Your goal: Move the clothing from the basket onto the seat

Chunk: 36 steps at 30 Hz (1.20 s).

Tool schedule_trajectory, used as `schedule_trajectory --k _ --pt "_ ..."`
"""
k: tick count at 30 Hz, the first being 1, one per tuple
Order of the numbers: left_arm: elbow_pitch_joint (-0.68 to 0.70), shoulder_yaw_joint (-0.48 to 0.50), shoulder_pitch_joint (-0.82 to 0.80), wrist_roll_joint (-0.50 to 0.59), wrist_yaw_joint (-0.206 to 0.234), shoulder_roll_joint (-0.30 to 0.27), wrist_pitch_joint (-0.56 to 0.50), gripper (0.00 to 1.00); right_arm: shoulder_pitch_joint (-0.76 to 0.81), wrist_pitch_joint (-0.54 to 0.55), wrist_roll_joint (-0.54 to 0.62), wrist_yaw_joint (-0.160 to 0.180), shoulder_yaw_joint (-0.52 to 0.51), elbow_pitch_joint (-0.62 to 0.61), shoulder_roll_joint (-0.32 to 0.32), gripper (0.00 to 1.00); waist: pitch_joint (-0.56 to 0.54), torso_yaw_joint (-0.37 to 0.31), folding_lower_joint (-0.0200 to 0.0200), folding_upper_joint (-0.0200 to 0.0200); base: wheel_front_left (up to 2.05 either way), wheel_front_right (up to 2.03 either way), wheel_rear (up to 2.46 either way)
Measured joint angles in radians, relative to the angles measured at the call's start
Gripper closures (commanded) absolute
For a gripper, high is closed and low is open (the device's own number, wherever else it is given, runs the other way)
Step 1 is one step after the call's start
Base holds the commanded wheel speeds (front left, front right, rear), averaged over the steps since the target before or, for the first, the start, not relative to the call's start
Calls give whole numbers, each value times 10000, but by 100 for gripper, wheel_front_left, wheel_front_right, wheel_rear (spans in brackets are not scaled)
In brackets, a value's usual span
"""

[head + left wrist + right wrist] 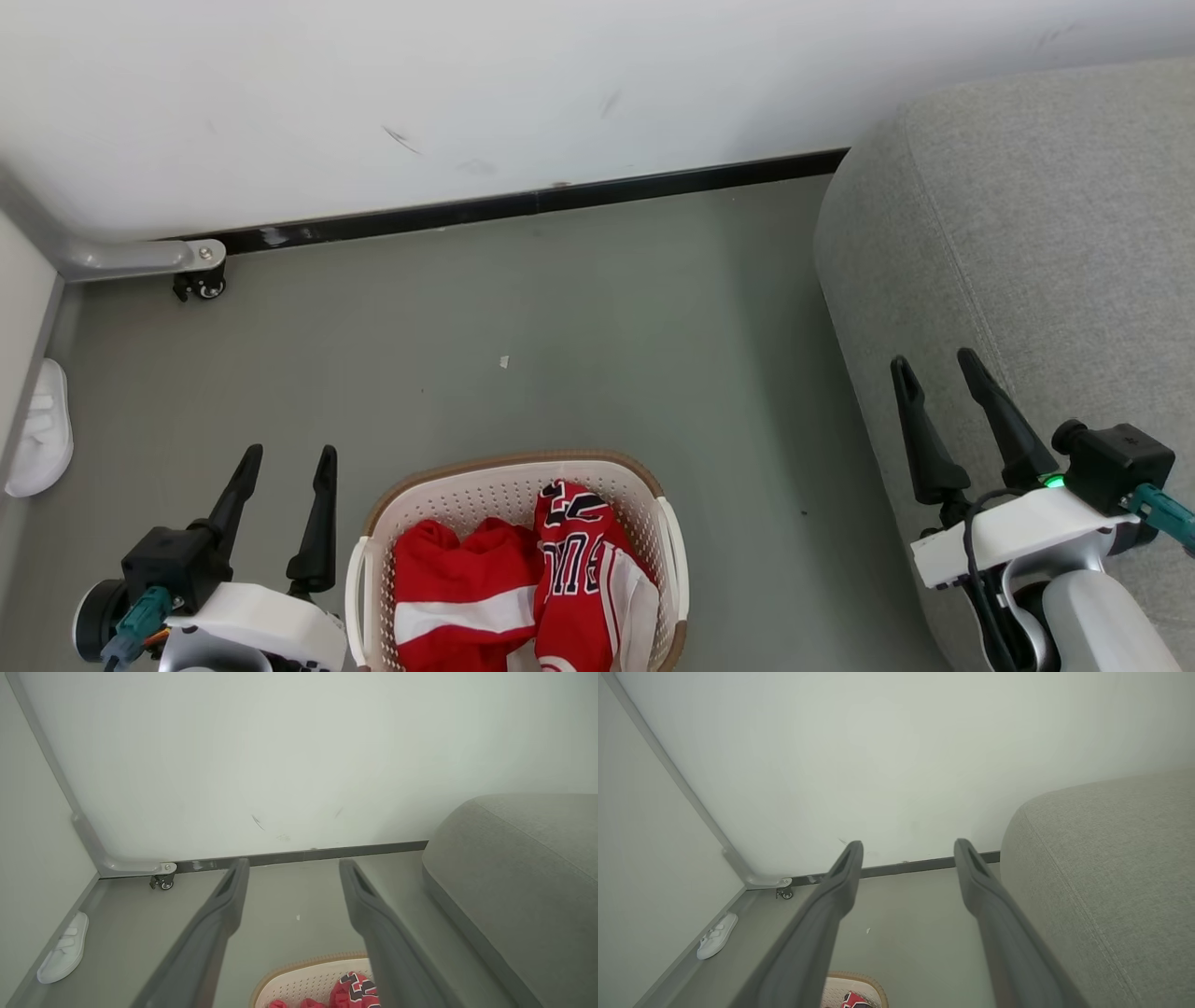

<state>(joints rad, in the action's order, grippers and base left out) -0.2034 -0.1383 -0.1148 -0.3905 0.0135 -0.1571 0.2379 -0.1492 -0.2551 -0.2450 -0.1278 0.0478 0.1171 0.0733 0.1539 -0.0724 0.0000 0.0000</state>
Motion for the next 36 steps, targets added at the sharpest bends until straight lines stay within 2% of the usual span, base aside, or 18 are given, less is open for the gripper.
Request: schedule_trajectory --k 21,36 --pt "-309 -637 -481 163 -533 -188 -548 0 -54 0 6 0 159 -219 -105 0 1278 -405 0 0 0 0 0" --pt "-823 -1258 -1304 322 -909 -245 -1005 0 -947 0 90 0 362 -460 -151 0 2510 -646 0 0 0 0 0"
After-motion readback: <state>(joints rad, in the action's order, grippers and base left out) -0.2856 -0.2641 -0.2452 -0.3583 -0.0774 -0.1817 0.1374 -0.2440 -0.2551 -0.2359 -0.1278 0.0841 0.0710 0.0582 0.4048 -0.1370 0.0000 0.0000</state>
